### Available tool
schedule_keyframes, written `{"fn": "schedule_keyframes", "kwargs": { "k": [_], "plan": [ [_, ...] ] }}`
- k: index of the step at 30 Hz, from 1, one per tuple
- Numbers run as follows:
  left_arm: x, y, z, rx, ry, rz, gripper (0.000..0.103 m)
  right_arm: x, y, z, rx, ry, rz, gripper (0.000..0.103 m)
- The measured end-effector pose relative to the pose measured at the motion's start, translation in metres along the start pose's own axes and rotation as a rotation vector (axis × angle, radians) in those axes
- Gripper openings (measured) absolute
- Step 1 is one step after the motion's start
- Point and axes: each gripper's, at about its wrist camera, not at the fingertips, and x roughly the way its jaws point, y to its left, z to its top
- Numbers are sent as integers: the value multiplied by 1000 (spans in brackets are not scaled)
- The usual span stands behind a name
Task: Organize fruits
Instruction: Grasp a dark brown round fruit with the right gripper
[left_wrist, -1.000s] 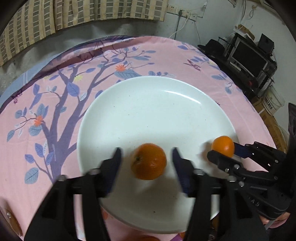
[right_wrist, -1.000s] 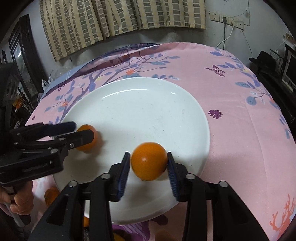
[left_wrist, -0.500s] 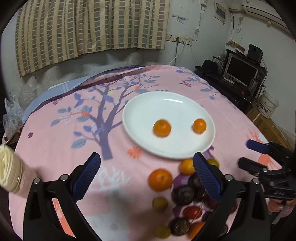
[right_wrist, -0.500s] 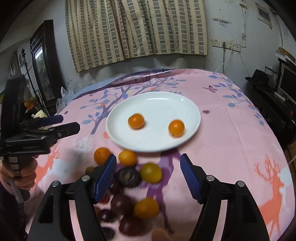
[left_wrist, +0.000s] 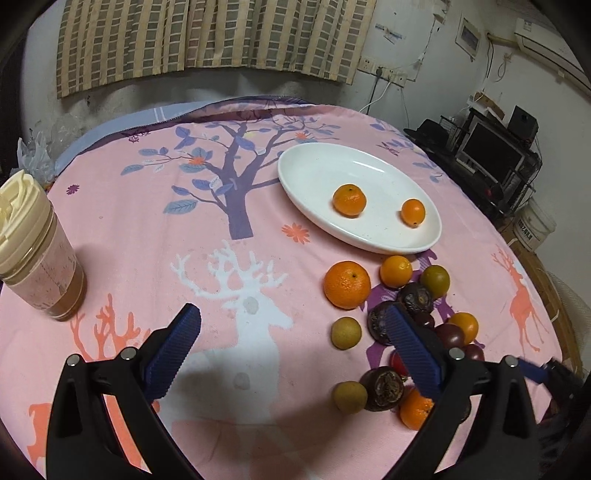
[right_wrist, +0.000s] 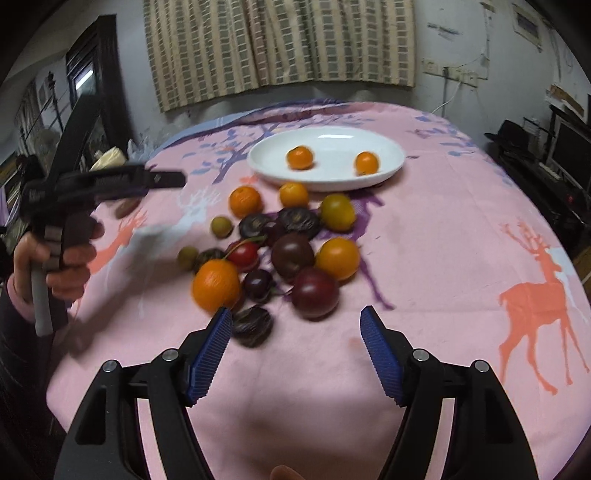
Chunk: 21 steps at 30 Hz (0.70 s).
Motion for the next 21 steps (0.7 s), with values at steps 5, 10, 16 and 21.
{"fn": "schedule_keyframes", "kwargs": {
  "k": [5,10,16,21],
  "plan": [
    [0,0,-6,3,8,10,98,17,22,-8,-61,50,28,65],
    [-1,5,-7,-22,16,-1,98,34,27,-4,-73,88,33,60],
    [-3,4,-6,-12,11,3,98,47,28,0,-84,121,31,45],
    [-2,3,-7,-7,13,6,98,41,21,-2,-43,100,67,37]
  ]
}}
